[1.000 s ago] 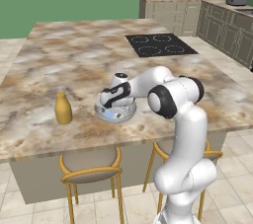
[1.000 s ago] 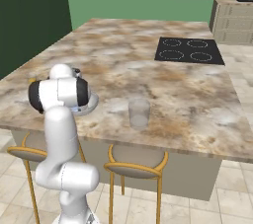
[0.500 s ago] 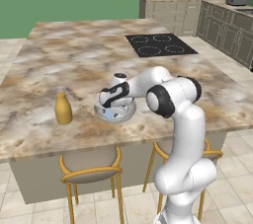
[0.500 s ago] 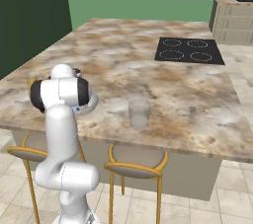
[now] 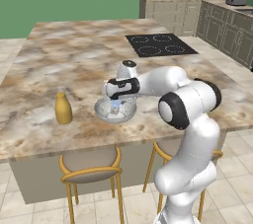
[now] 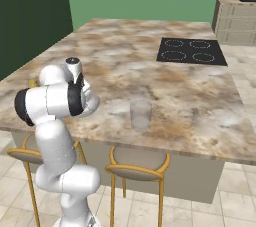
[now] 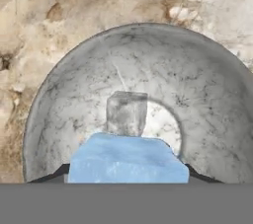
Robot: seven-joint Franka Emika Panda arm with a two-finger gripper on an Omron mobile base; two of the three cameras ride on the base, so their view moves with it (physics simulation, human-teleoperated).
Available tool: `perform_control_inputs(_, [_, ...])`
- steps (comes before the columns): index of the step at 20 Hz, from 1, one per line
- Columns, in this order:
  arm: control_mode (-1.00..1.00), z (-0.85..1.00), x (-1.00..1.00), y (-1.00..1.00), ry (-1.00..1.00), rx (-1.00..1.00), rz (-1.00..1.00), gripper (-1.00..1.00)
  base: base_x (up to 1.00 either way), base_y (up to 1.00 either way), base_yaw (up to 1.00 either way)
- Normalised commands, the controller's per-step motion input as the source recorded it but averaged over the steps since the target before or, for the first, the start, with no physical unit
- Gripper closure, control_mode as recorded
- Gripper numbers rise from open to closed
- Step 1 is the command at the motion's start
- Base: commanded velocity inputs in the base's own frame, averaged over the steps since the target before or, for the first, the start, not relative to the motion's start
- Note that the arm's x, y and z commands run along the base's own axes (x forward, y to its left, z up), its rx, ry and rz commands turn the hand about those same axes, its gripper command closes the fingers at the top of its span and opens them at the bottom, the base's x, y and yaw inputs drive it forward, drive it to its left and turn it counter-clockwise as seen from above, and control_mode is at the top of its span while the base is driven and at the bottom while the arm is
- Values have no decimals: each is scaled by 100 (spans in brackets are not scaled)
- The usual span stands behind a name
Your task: There are two ice cubes in the ice bowl. Place both ice cubes in the glass cup.
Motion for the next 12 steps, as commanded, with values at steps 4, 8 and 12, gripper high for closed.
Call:
perform_control_inputs(4, [-100, 100, -96, -97, -22, -11, 0, 100, 0, 0, 0])
perform_control_inputs(8, [-100, 100, -100, -100, -23, -18, 0, 100, 0, 0, 0])
perform_control_inputs(12, [-100, 100, -95, -88, -25, -28, 0, 100, 0, 0, 0])
